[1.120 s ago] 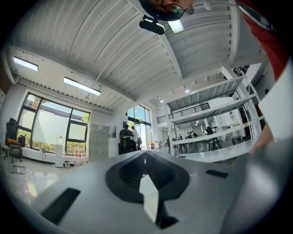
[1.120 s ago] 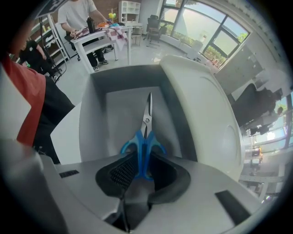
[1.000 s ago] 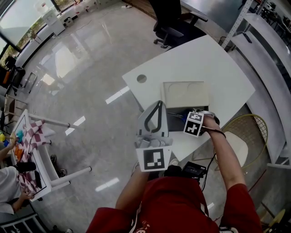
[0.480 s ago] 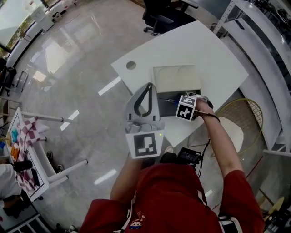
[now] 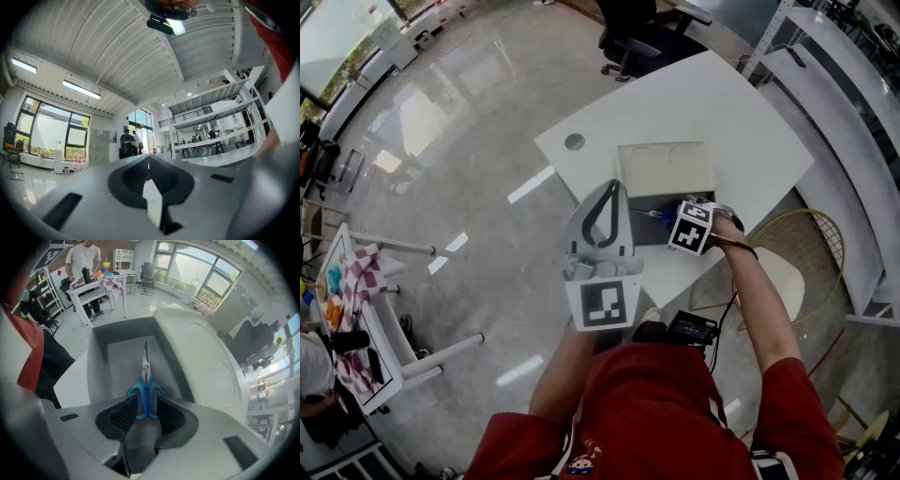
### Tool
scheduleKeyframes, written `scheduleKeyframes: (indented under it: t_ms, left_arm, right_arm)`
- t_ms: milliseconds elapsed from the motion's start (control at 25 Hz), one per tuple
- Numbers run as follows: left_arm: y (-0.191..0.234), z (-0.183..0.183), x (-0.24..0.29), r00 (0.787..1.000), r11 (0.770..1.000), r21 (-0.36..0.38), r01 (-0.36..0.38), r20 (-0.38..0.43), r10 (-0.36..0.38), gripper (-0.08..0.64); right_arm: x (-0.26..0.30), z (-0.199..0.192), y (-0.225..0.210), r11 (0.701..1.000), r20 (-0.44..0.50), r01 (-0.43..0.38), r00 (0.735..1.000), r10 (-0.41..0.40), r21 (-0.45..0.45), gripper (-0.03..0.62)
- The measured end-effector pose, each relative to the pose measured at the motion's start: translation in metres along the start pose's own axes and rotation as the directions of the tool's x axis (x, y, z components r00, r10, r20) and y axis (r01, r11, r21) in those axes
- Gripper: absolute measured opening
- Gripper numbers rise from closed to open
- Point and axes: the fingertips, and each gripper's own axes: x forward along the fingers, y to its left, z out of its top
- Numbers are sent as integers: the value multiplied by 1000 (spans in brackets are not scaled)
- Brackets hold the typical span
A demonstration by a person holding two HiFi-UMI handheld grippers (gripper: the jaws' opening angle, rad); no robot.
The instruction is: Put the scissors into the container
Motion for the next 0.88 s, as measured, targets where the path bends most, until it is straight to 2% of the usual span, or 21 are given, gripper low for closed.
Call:
scheduleKeyframes:
  t_ms: [400,640,760,880]
  left_arm:
    - [-5,0,-1,1000,999,-32,6,0,-6,9]
    - [-13,1,1,1000,1000,-13,29,0,-29,9]
    - [-15,-1,1,1000,999,-25,27,-4,-27,9]
    - [-15,-4,0,1000,999,-30,24,-11,-24,9]
  right_arm:
    - [-30,9,1,997,105,39,993,-46,73,132]
    - [-43,11,7,991,156,66,984,-84,118,132]
    - [-52,13,6,983,199,86,973,-118,160,132]
    - [-66,17,3,969,254,134,949,-186,208,129]
